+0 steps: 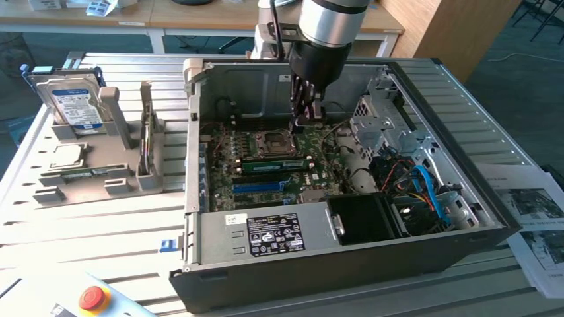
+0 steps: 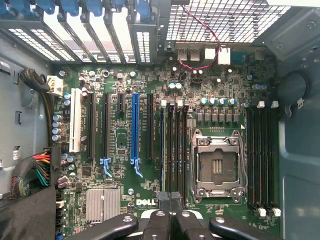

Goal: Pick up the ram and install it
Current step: 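Press down the ram until it locks into place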

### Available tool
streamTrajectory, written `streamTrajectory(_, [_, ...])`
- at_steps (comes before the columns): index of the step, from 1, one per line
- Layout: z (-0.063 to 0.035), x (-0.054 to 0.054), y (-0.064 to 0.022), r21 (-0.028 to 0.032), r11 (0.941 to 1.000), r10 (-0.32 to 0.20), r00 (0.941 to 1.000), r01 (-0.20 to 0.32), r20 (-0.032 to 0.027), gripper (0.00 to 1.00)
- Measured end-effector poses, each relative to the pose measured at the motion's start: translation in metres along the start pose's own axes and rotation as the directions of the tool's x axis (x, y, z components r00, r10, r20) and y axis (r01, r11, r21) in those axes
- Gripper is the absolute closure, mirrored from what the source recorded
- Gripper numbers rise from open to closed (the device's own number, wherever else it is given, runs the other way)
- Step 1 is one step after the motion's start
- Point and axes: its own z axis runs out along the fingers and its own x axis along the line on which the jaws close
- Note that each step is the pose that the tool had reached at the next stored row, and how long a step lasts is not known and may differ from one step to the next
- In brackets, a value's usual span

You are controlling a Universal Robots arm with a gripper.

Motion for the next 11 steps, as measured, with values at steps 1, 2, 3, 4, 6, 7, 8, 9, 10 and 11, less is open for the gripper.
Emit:
streamTrajectory(1, [0.0000, 0.000, 0.0000, 0.0000, 1.0000, 0.000, 1.0000, 0.000, 0.0000, 0.90])
streamTrajectory(2, [0.0000, 0.000, 0.0000, 0.0000, 1.0000, 0.000, 1.0000, 0.000, 0.0000, 0.90])
streamTrajectory(3, [0.0000, 0.000, 0.0000, 0.0000, 1.0000, 0.000, 1.0000, 0.000, 0.0000, 0.90])
streamTrajectory(4, [0.0000, 0.000, 0.0000, 0.0000, 1.0000, 0.000, 1.0000, 0.000, 0.0000, 0.90])
streamTrajectory(6, [-0.0001, 0.000, -0.0009, -0.0001, 1.0000, 0.000, 1.0000, 0.000, -0.0001, 0.90])
streamTrajectory(7, [-0.0002, 0.000, -0.0029, -0.0001, 1.0000, 0.000, 1.0000, 0.000, -0.0001, 0.90])
streamTrajectory(8, [-0.0005, 0.000, -0.0059, -0.0001, 1.0000, 0.000, 1.0000, 0.000, -0.0002, 0.90])
streamTrajectory(9, [-0.0006, 0.000, -0.0090, -0.0001, 1.0000, 0.000, 1.0000, 0.000, -0.0001, 0.90])
streamTrajectory(10, [-0.0007, 0.000, -0.0118, -0.0001, 1.0000, 0.000, 1.0000, 0.000, -0.0001, 0.90])
streamTrajectory(11, [-0.0009, 0.000, -0.0144, -0.0001, 1.0000, 0.000, 1.0000, 0.000, 0.0000, 0.90])
